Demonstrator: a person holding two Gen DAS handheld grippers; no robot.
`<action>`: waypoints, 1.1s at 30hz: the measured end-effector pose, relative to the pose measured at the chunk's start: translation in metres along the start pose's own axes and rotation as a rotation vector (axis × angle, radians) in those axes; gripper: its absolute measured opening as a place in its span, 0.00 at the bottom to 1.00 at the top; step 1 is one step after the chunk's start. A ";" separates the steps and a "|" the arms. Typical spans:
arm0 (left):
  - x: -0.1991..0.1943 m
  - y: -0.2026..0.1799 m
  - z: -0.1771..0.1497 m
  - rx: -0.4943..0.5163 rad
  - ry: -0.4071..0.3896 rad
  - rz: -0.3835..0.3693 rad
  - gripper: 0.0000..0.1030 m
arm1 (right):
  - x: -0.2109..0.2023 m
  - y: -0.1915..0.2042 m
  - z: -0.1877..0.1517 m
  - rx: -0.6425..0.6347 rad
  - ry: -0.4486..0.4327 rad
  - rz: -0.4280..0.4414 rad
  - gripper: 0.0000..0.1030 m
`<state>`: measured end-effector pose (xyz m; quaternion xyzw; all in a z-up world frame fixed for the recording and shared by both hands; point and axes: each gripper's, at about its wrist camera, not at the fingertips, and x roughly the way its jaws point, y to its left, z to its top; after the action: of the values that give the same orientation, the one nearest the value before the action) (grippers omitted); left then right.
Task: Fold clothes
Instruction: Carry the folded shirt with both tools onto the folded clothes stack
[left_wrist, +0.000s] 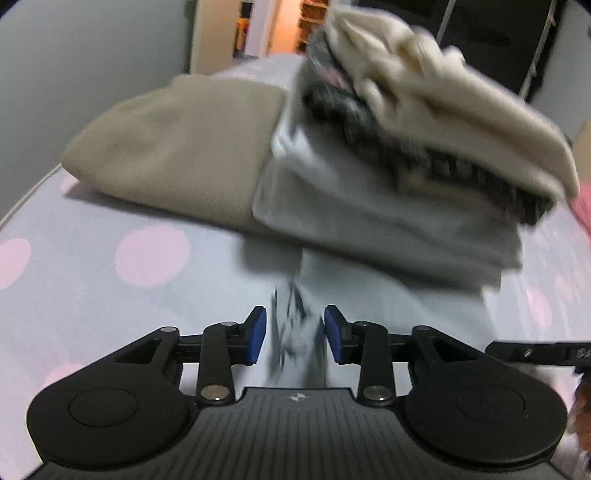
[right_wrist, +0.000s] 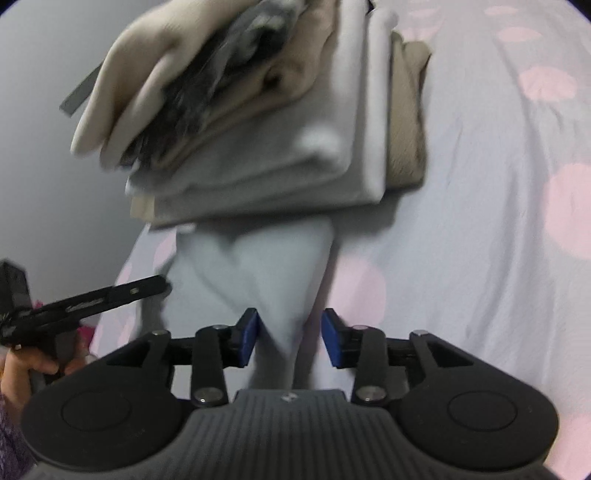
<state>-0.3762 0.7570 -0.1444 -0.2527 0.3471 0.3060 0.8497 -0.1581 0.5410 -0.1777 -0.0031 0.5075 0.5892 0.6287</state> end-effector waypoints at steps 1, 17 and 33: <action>0.003 0.001 0.003 -0.026 -0.001 -0.004 0.34 | 0.002 -0.004 0.006 0.030 -0.005 -0.001 0.41; 0.031 0.008 -0.009 -0.054 0.055 0.240 0.00 | 0.028 -0.014 0.027 -0.022 -0.097 -0.086 0.08; 0.026 -0.074 0.001 0.098 -0.005 -0.004 0.00 | 0.015 0.057 0.014 -0.396 -0.107 -0.048 0.10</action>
<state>-0.3089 0.7157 -0.1473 -0.2109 0.3587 0.2876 0.8627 -0.1948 0.5778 -0.1465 -0.1074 0.3472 0.6618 0.6557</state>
